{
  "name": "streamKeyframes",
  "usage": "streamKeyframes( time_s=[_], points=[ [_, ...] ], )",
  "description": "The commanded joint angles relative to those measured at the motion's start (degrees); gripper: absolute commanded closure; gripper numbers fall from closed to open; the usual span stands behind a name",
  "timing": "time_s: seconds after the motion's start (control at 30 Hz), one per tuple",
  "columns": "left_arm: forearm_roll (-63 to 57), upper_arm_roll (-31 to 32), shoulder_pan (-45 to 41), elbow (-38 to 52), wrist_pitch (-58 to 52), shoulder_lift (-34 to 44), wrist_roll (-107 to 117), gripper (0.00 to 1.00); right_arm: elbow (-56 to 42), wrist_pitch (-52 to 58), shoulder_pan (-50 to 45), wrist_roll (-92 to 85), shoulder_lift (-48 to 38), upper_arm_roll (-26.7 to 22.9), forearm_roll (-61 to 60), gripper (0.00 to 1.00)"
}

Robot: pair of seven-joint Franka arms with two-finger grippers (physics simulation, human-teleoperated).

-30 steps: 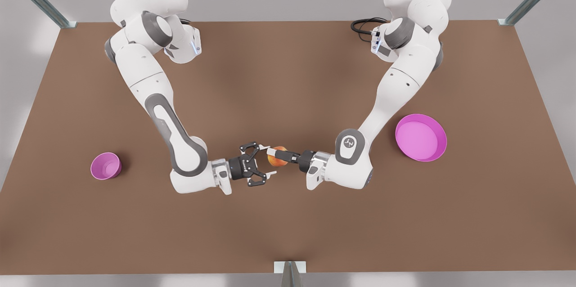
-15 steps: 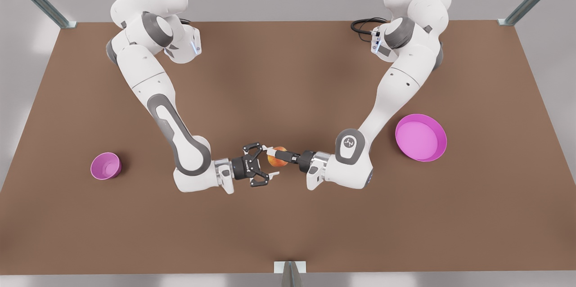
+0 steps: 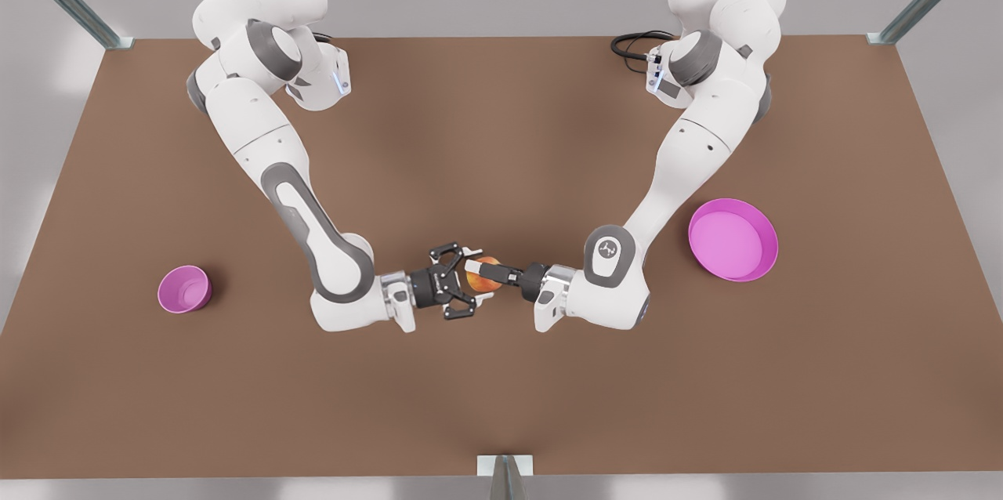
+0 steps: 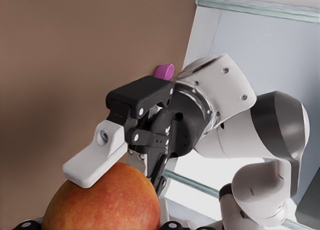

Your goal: Use the left arm to pick up the apple from the plate, transfer it to the gripper of the right arm, and then use the right arm to place it into the bowl

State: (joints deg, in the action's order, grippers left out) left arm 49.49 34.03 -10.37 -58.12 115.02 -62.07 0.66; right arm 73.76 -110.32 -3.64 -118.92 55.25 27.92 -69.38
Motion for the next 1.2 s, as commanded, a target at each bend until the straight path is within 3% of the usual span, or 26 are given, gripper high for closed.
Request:
streamKeyframes(
  time_s=[0.0,0.3,0.4,0.5,0.53,0.57,0.7,0.77,1.03,1.17],
  points=[
    [0.2,0.1,0.0,0.0,0.2,0.1,-0.6,0.19,0.0,-0.2,-0.1,-0.9,0.0,0.1,-0.1,0.00],
    [0.2,0.1,-0.2,0.0,0.3,-0.1,-0.6,0.19,0.0,-1.0,-0.5,-0.6,0.0,0.3,-0.3,0.00],
    [0.2,0.1,-0.3,0.0,0.3,-0.1,-0.7,0.19,0.0,-1.0,-0.5,-0.7,0.0,0.3,-0.2,0.19],
    [0.2,0.1,-0.3,0.0,0.3,-0.2,-0.7,0.19,0.0,-1.0,-0.4,-0.7,0.0,0.4,-0.3,0.20],
    [0.2,0.1,-0.3,0.0,0.3,-0.2,-0.7,0.17,0.0,-1.0,-0.4,-0.7,0.0,0.3,-0.2,0.20],
    [0.2,0.1,-0.3,0.0,0.3,-0.2,-0.6,0.00,0.0,-0.9,-0.4,-0.6,0.0,0.3,-0.2,0.20],
    [0.2,0.1,-0.3,-0.1,0.2,0.0,-0.1,0.00,0.0,-0.9,-0.3,-0.4,0.0,0.3,-0.1,0.20],
    [0.2,0.1,-0.2,-0.1,0.1,0.1,-0.1,0.00,-0.1,-0.9,-0.3,-0.6,-0.1,0.3,0.0,0.55],
    [0.5,0.1,1.0,-0.1,-0.8,0.2,-0.2,0.00,-0.1,1.1,1.9,-0.3,-0.8,0.3,2.1,0.55],
    [0.5,1.3,3.6,0.0,-3.6,0.7,1.0,0.00,-0.9,4.8,5.6,3.1,-1.6,0.0,18.4,0.55]
  ],
)
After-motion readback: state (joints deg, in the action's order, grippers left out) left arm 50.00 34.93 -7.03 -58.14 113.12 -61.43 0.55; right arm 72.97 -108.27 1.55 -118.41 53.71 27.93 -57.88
